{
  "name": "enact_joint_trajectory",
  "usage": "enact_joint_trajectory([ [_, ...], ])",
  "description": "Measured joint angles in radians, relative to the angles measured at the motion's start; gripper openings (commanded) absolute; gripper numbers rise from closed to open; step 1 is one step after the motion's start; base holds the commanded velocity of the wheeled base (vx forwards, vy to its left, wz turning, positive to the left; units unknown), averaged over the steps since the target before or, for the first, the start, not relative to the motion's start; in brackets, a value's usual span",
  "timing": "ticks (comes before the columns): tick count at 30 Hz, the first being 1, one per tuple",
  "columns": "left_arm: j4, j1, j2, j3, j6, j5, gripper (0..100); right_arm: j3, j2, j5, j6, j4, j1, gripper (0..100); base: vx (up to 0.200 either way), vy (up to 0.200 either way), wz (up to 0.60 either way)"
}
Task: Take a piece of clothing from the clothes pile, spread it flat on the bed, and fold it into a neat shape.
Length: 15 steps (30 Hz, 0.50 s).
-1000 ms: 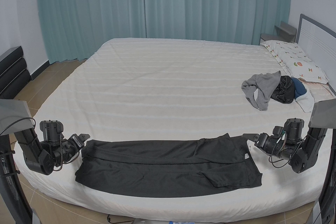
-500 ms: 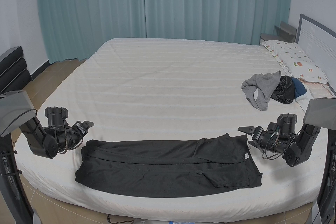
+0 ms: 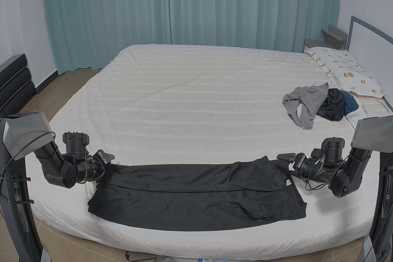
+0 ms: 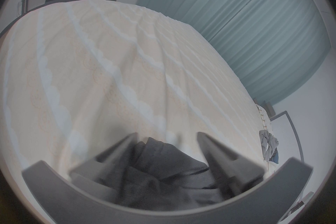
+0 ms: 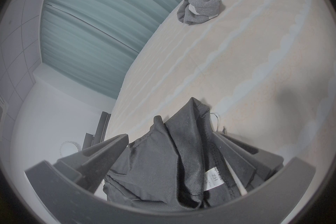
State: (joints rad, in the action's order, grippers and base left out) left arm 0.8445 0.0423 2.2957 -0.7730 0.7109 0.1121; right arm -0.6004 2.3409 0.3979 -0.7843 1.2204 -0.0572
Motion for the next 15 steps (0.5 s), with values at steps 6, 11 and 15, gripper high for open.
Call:
enact_joint_trajectory([
  [6,0.000,0.020,0.011,-0.005,0.006,-0.017,0,0.000,0.003,-0.007,0.000,0.003,0.003,100,0.000,0.000,0.00],
  [11,0.004,0.037,0.008,-0.005,0.048,-0.020,0,0.000,0.006,-0.009,0.000,0.004,0.004,100,0.000,0.000,0.00],
  [15,0.008,0.040,-0.004,0.000,0.074,-0.026,0,-0.001,0.007,-0.010,0.000,0.003,0.005,100,0.000,0.000,0.00],
])
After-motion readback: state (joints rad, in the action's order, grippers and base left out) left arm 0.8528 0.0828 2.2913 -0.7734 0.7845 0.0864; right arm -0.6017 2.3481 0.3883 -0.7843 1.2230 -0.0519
